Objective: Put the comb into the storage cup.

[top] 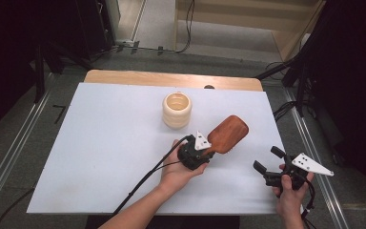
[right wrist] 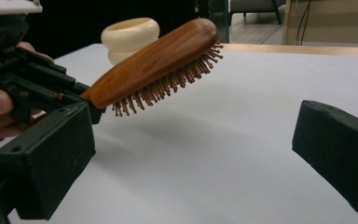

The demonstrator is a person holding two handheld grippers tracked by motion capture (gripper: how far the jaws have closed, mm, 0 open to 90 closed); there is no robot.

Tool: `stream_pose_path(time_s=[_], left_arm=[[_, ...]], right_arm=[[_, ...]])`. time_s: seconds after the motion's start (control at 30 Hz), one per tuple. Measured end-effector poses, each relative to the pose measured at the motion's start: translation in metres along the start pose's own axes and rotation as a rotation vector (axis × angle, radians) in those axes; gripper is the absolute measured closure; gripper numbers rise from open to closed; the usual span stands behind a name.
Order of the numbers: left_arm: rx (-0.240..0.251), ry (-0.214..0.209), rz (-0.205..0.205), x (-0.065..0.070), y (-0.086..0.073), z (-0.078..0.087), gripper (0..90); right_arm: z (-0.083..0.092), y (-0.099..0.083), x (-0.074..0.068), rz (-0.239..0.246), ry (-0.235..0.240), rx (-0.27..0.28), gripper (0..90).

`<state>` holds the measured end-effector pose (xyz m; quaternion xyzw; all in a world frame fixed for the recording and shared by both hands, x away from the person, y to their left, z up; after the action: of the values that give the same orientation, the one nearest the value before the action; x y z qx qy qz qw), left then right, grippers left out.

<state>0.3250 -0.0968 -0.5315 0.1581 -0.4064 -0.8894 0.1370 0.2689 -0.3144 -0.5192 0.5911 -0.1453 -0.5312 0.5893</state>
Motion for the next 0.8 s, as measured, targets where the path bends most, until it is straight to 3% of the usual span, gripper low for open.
stream_pose_path(time_s=[0.13, 0.4, 0.8], left_arm=[[0.028, 0.015, 0.006, -0.003, 0.002, 0.007, 72.1], [0.07, 0.035, 0.008, -0.008, 0.002, 0.023, 72.1], [0.11, 0.081, 0.029, -0.021, -0.006, 0.047, 72.0]], right_arm=[[-0.002, 0.006, -0.012, -0.021, 0.013, -0.004, 0.0], [-0.015, 0.01, -0.038, 0.001, 0.048, -0.031, 0.0], [-0.037, 0.021, -0.064, -0.007, 0.083, -0.051, 0.0]])
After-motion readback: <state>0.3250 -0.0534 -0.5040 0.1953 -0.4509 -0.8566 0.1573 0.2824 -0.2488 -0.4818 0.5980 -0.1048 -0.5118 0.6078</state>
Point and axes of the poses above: each handheld gripper's, and its own axes: z roughly backward along the jaws, y roughly out of its top, x roughly to its right, the point moved 8 cm from there along -z, roughly forward along the jaws, and after that the axes turned 15 degrees about -z, right-handed, at the moved point
